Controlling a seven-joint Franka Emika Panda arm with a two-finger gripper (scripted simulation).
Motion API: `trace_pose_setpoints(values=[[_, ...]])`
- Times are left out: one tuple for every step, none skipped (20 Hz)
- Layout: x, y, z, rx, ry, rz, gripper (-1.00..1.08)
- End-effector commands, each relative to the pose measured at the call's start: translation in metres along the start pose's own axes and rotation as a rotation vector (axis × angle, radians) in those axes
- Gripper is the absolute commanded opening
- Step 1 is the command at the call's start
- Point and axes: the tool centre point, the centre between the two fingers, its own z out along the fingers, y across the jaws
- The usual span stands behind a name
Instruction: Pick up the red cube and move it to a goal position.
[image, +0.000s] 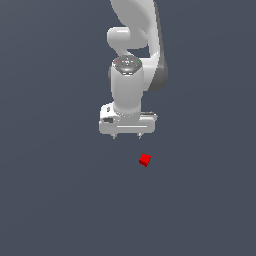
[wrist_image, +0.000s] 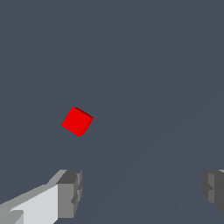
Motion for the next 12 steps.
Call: trace_pose_setpoints(values=[[0.000,0.000,0.000,0.000,0.000,0.000,1.00],[0.000,0.000,0.000,0.000,0.000,0.001,1.00],[0.000,0.000,0.001,0.000,0.000,0.002,1.00],[0.000,-0.001,0.001,0.000,0.000,0.005,1.00],[0.000,-0.001,0.002,0.000,-0.001,0.008,1.00],[0.000,-0.002,0.004,0.000,-0.001,0.013,1.00],[0.000,-0.003,0.005,0.000,-0.001,0.019,1.00],[0.000,-0.004,0.007,0.000,-0.002,0.026,1.00],[0.000,-0.006,0.010,0.000,-0.002,0.034,1.00],[0.000,-0.007,0.012,0.000,-0.003,0.043,1.00],[0.000,-0.009,0.015,0.000,-0.003,0.053,1.00],[0.000,-0.011,0.018,0.000,-0.004,0.064,1.00]])
